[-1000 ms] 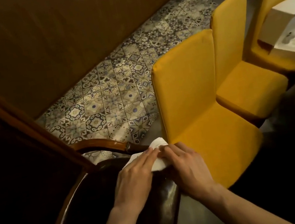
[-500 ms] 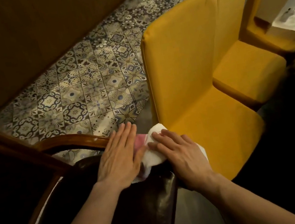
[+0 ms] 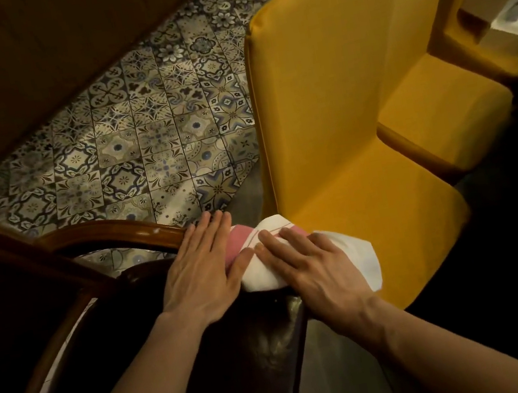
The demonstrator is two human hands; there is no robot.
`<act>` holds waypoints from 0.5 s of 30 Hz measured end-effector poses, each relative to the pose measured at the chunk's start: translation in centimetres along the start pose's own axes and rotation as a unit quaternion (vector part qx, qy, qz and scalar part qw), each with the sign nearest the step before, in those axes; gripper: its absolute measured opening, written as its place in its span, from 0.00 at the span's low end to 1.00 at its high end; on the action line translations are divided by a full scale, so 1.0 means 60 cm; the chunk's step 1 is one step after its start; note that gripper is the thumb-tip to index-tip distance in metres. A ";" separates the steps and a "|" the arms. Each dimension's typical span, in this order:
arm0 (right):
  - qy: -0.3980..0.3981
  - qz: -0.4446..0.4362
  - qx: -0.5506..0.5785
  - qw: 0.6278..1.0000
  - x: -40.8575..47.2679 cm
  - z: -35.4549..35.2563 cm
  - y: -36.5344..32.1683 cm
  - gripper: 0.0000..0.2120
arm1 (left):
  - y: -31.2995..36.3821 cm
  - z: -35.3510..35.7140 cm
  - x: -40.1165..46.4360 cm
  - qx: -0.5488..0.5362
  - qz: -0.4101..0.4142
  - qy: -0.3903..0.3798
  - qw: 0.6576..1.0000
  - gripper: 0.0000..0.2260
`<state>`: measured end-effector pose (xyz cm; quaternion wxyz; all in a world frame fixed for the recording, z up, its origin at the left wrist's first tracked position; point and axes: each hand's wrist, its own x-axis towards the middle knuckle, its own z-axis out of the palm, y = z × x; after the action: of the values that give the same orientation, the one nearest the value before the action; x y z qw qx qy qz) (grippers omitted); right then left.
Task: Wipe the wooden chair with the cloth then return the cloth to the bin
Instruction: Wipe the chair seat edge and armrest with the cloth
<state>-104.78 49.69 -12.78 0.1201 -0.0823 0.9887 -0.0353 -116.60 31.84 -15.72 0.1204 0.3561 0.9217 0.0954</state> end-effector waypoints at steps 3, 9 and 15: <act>-0.013 0.011 -0.018 1.000 -0.021 0.002 0.011 0.39 | 0.002 0.001 0.001 -0.002 -0.006 -0.004 1.000 0.34; -0.034 0.049 -0.032 0.998 -0.069 -0.001 0.037 0.42 | 0.004 0.003 0.001 -0.009 -0.012 -0.003 1.000 0.33; -0.036 0.066 -0.034 0.997 -0.086 -0.005 0.039 0.42 | 0.004 0.003 0.002 -0.006 -0.017 -0.015 1.000 0.33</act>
<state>-100.30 52.89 -11.51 0.1554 -0.0222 0.9876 0.0089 -116.47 32.12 -15.85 0.1378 0.3408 0.9252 0.0940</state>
